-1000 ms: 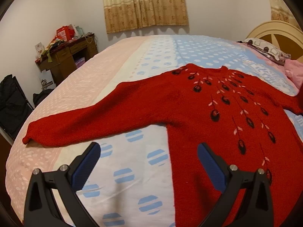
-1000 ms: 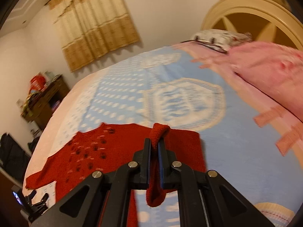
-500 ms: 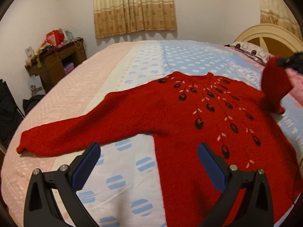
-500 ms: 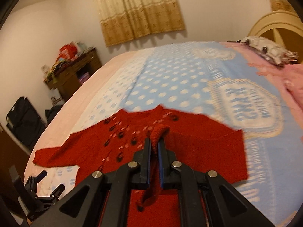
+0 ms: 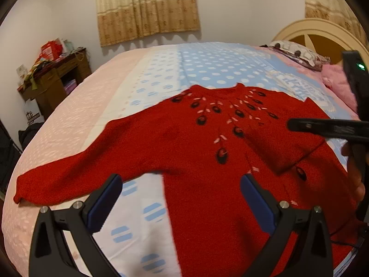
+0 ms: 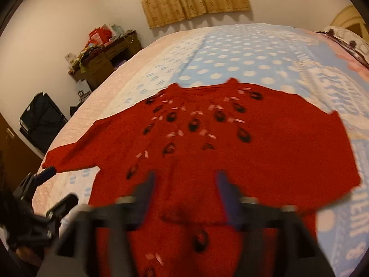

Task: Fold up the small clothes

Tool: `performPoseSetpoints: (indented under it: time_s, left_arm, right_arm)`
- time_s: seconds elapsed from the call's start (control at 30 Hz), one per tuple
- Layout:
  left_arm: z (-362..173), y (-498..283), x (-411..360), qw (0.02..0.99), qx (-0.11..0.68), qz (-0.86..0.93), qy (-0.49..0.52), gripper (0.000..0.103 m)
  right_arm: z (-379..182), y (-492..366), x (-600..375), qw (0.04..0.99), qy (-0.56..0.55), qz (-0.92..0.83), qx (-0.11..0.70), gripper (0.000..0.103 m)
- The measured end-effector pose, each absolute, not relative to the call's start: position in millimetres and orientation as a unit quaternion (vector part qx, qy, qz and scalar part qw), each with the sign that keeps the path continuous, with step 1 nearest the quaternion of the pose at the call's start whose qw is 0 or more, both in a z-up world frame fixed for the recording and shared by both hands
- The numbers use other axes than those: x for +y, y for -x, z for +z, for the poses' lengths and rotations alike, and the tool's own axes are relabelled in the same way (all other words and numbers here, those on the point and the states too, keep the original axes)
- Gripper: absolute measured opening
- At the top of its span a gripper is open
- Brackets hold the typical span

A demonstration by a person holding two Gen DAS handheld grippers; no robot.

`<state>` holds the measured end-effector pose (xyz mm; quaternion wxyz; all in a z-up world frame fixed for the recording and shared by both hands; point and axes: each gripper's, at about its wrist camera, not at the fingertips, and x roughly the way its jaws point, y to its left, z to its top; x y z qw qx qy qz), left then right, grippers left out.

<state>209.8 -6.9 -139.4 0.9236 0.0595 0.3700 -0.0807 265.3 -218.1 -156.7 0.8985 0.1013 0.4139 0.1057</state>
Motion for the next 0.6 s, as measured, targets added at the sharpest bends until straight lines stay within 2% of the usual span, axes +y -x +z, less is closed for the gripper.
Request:
performPoseSetpoints:
  time_s: [0.17, 0.23, 0.3, 0.33, 0.6]
  left_arm:
    - [-140.4, -218.6, -42.4, 0.915, 0.376, -0.126, -0.071, 0.098]
    - [-143.1, -225.3, -58.0, 0.909, 0.382, -0.146, -0.078, 0.091]
    - [-146.9, -233.5, -74.1, 0.901, 0.394, -0.161, -0.084, 0.089]
    - [-149.5, -237.7, -81.2, 0.896, 0.401, -0.170, -0.082, 0.083]
    - [-181.3, -264.9, -129.8, 0.858, 0.468, -0.182, -0.107, 0.069]
  right_arm:
    - [-150.9, -219.3, -274.8, 0.910, -0.109, 0.057, 0.397, 0.067]
    - [-151.5, -199.3, -296.8, 0.913, -0.114, 0.039, 0.389, 0.067]
    - [-152.8, -178.4, -315.6, 0.919, -0.114, 0.018, 0.377, 0.067]
    - [-153.5, -170.5, -322.2, 0.922, -0.114, 0.009, 0.370, 0.067]
    - [-187.0, -133.8, -358.9, 0.923, -0.159, -0.010, 0.351, 0.067]
